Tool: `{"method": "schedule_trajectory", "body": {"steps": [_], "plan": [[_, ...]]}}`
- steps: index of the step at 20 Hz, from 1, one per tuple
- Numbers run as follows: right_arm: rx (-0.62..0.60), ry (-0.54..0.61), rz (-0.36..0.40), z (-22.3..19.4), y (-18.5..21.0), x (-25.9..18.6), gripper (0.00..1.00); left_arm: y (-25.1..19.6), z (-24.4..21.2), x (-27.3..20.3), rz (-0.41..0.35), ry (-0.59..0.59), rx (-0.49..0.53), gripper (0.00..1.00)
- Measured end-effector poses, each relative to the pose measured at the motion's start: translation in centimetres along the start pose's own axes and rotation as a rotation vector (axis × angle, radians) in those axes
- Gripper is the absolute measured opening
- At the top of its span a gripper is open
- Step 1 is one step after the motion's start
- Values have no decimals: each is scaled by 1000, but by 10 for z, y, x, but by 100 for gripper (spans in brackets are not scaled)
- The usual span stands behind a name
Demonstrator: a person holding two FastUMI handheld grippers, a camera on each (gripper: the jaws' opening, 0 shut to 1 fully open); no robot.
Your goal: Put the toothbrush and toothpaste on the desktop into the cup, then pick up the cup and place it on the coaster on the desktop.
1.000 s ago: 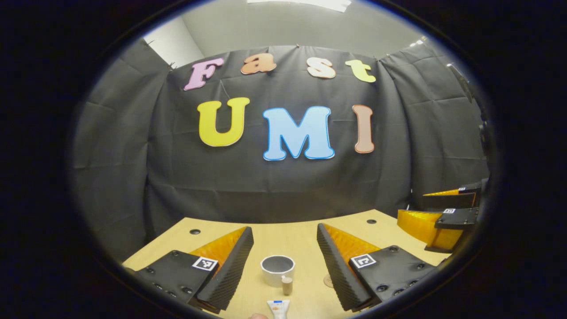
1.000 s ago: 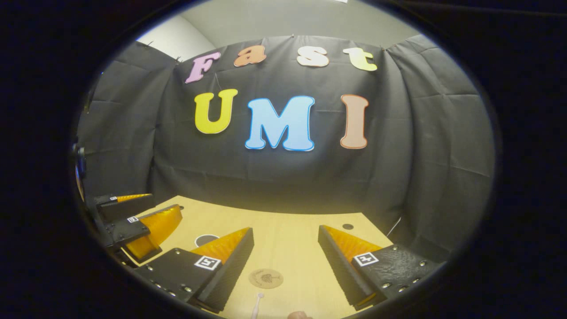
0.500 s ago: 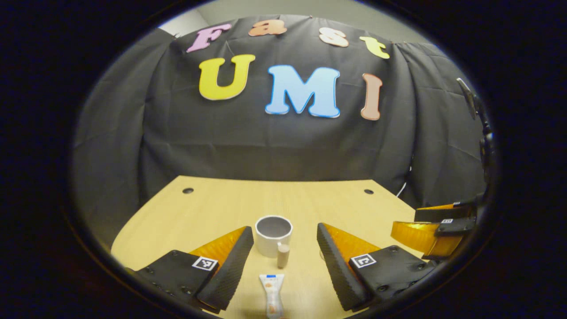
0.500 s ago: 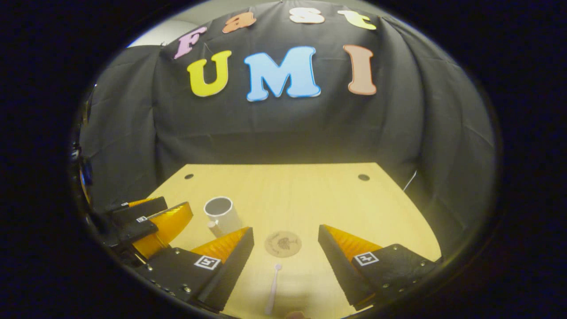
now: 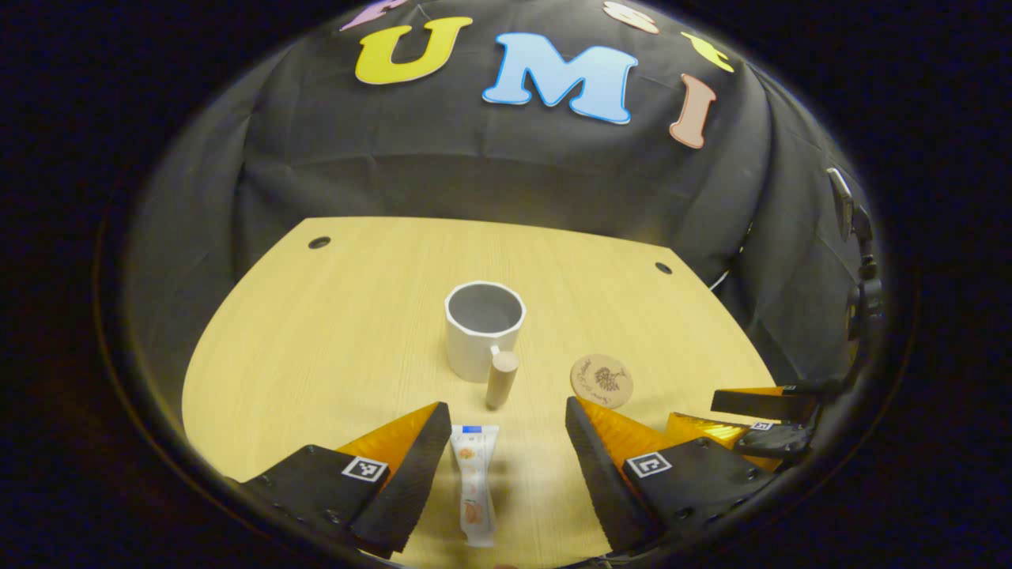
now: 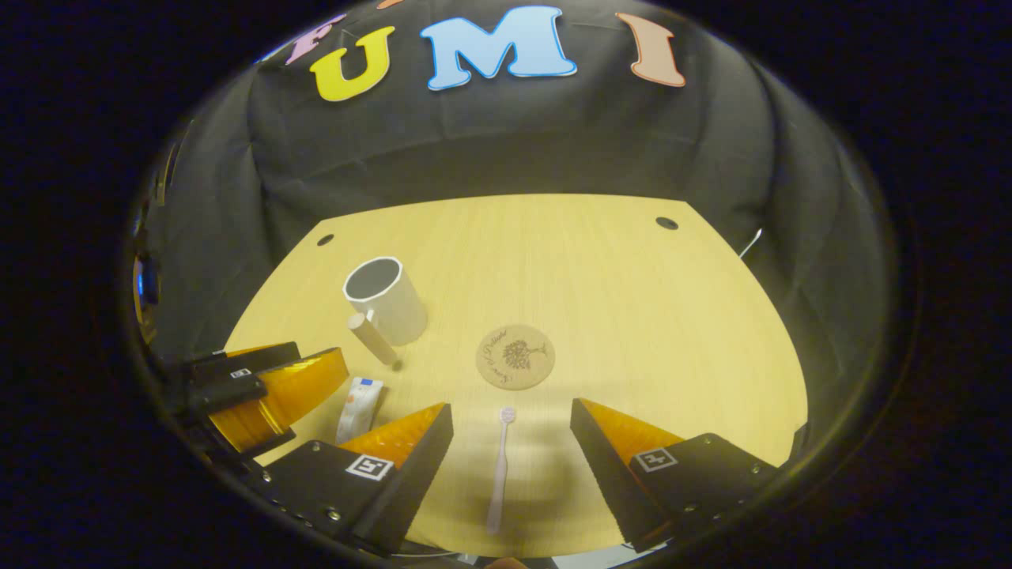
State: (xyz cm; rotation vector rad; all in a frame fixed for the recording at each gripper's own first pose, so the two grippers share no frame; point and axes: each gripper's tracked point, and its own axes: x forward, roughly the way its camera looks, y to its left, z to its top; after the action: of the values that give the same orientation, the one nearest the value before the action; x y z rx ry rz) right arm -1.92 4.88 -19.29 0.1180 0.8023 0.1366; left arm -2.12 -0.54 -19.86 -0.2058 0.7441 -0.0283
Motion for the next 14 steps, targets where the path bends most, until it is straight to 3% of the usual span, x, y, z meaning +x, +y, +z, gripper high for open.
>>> {"method": "schedule_trajectory", "body": {"steps": [8, 14], "plan": [[22, 210, 30, -37, 3, 28, 95, 9, -61, 16, 14, 290, 2, 95], [32, 350, 7, -68, 1, 38, 94, 24, -96, 28, 58, 443, -8, 95]]}}
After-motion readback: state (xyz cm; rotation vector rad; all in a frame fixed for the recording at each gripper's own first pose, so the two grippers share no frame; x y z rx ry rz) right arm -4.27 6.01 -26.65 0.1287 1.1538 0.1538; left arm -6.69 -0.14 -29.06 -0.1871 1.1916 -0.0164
